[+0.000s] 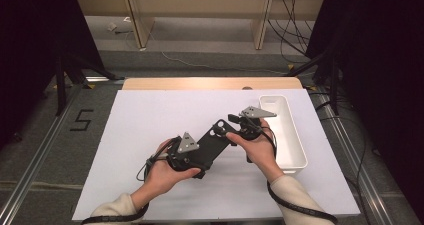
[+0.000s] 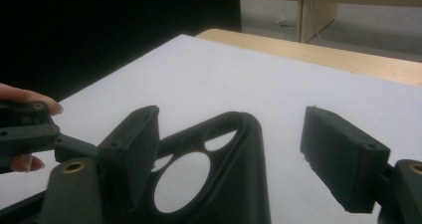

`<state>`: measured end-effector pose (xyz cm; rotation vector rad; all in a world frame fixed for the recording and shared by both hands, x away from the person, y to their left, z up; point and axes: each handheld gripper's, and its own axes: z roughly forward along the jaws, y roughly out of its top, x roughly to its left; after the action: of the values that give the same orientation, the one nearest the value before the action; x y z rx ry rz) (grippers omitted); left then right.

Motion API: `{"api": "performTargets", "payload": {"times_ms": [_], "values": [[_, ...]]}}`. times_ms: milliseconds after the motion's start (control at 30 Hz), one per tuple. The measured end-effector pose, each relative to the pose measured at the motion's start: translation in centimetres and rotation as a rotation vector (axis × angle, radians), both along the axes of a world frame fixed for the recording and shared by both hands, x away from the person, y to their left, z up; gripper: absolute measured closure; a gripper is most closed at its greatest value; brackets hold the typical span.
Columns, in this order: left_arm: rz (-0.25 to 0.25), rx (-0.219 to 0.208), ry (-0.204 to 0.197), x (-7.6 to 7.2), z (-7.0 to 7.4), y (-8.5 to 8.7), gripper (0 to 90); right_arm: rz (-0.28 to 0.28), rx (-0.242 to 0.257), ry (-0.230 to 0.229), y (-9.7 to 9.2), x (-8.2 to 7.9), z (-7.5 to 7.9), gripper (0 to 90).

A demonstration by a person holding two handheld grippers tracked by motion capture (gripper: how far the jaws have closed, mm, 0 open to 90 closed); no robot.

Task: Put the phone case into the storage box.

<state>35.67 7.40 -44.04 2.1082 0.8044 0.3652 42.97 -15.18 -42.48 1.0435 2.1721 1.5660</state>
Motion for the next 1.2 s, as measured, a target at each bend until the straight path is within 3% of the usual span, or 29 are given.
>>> {"api": "performTargets", "payload": {"times_ms": [567,733,833,1200], "values": [[0.005,-0.005,-0.021,-0.1,0.1,-0.1,14.5,0.009,0.030,0.039,0.2,0.0,-0.2,46.6],[0.005,-0.013,-0.020,-0.1,0.0,-0.1,14.4,0.014,0.065,0.057,0.1,0.0,-0.1,52.0],[-0.002,-0.014,-0.014,-0.1,-0.1,-0.1,14.3,0.000,0.118,0.073,-0.2,0.1,0.0,59.7],[-0.014,-0.006,-0.049,0.0,-0.3,-0.2,13.7,0.017,0.171,0.073,-0.4,-0.2,0.9,69.2]]}}
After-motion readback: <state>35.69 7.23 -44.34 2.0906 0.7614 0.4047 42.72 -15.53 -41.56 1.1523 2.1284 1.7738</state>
